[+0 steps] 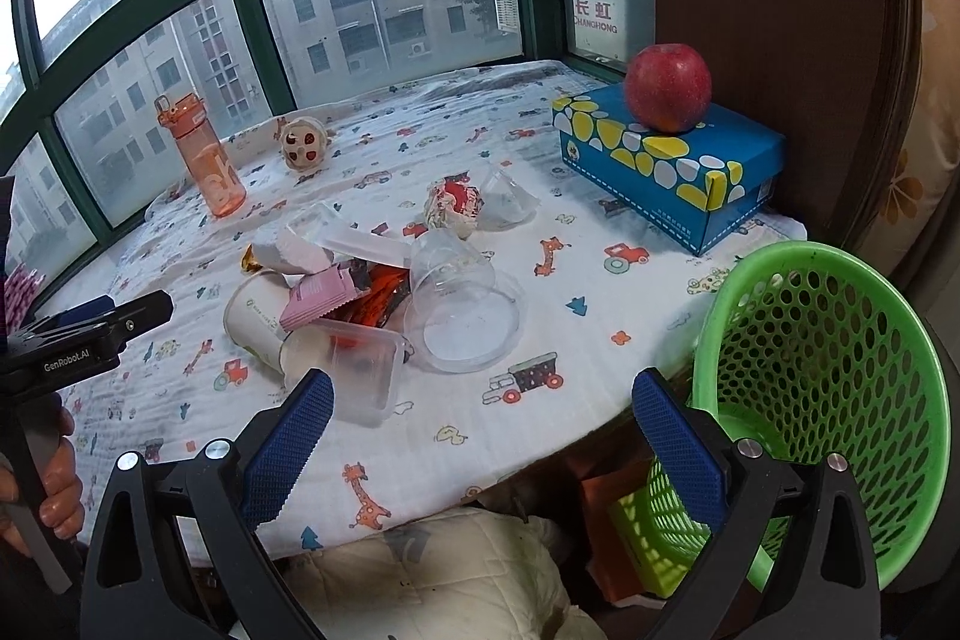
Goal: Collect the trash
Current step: 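Grasp the white foam block with the left tool while the right tool grasps the clear plastic cup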
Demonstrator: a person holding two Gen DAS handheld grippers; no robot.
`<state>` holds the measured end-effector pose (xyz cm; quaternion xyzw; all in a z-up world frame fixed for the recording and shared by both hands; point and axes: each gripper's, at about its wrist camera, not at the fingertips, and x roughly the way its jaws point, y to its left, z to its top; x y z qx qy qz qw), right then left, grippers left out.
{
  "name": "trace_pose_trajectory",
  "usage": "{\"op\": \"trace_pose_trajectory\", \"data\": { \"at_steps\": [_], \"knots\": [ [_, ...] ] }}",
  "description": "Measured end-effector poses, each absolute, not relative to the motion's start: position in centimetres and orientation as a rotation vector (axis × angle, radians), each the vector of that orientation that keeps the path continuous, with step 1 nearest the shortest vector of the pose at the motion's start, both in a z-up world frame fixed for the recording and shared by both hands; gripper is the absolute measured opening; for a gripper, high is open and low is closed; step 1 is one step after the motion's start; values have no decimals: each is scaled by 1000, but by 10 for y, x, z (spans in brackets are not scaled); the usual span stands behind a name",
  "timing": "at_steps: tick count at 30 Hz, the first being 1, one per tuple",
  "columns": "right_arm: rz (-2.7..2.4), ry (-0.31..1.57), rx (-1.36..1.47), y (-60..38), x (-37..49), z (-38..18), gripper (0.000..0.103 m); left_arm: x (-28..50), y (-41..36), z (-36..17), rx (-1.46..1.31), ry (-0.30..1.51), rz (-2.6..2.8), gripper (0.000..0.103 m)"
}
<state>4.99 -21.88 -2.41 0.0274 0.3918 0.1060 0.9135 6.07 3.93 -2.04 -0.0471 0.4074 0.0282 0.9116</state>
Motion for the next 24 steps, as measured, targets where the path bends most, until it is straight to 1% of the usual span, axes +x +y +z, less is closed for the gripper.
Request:
{"op": "trace_pose_trajectory", "data": {
  "at_steps": [16,21,22,24],
  "knots": [
    [314,853,35,-200,121,-42,96,89,50,-31,-114,872,66,98],
    [341,893,41,-196,148,-54,95,99,51,-33,-107,876,59,98],
    [342,900,36,-195,152,-57,94,101,51,-34,-106,876,56,98],
    [354,916,36,-193,161,-62,89,105,52,-35,-107,876,49,98]
  ]
}}
